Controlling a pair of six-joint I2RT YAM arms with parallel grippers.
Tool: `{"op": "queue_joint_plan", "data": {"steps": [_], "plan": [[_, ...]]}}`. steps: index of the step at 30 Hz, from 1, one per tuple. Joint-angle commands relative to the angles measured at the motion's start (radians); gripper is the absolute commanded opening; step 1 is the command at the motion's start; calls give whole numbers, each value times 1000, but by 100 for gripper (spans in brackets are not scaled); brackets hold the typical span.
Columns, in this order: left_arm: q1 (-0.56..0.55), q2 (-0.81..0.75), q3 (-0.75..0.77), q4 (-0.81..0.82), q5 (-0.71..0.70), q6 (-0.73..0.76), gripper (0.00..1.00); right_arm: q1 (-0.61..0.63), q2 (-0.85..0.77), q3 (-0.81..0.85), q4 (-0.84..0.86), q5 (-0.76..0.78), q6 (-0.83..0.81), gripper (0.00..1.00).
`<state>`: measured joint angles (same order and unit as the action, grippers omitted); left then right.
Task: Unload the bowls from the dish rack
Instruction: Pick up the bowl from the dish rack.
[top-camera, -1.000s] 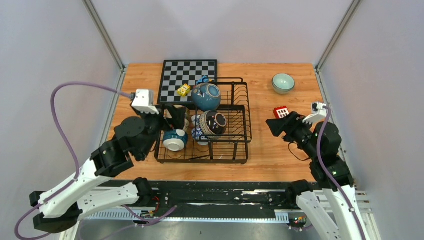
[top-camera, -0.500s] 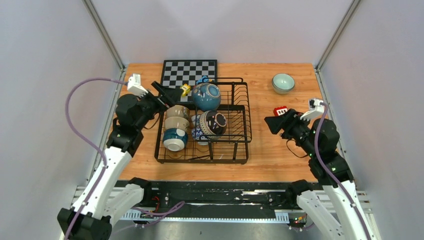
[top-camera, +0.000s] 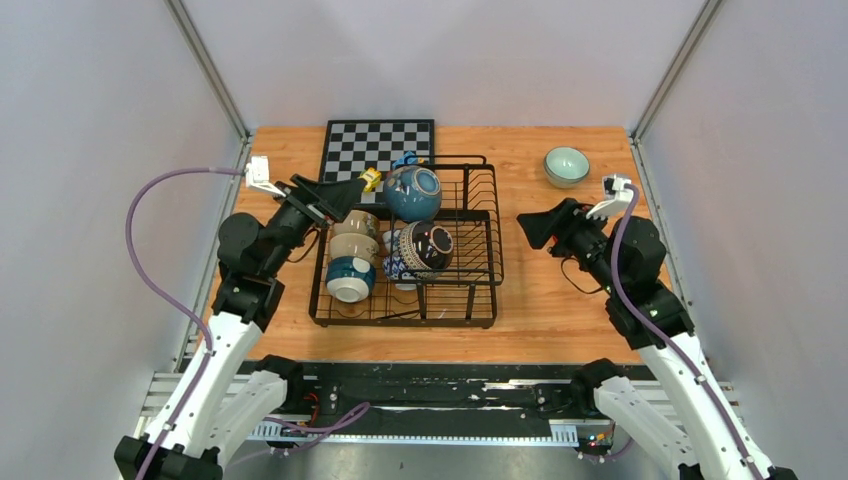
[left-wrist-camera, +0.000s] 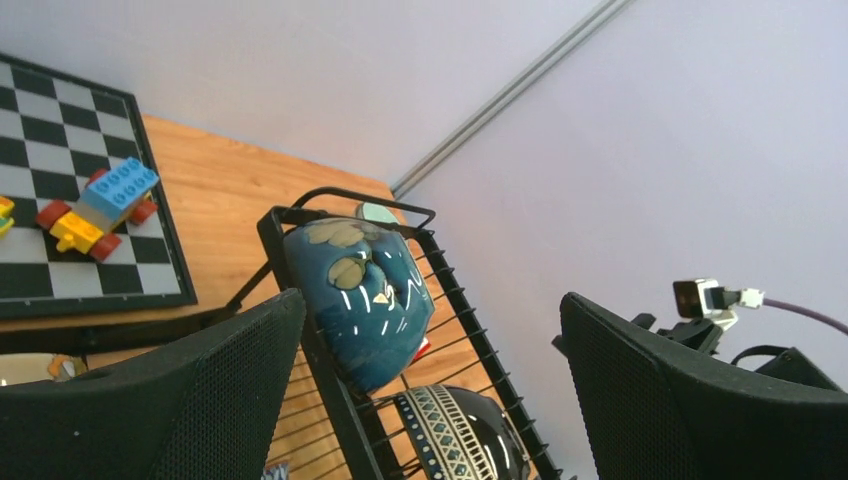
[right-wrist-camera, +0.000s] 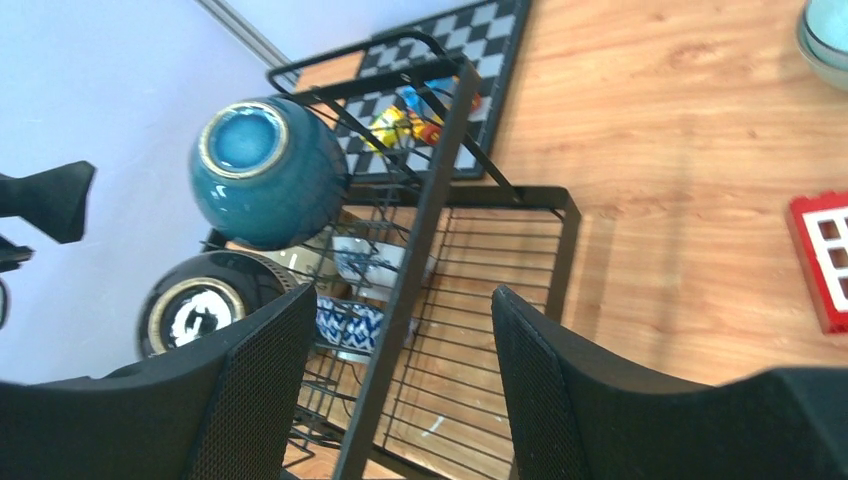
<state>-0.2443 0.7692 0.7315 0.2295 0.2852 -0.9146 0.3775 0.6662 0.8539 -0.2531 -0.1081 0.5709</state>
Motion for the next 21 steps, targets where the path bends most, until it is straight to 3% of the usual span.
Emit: {"op": "queue_joint_plan", "data": {"steps": [1,4,7,16,21], "plan": [[8,-13,-15,62,6,80,100,17,-4,25,124,-63,-7,68],[8,-4,-30,80,3,85,100,36,20,81,93,-65,-42,68],[8,36,-58,140,4,-1,100,58,37,111,85,-102,-53,68],[8,275,-125,574,233,-273,100,91,137,150,193,-274,-8,66],[10,352,-121,607,266,-321,100,100,188,150,282,-301,33,65]]}}
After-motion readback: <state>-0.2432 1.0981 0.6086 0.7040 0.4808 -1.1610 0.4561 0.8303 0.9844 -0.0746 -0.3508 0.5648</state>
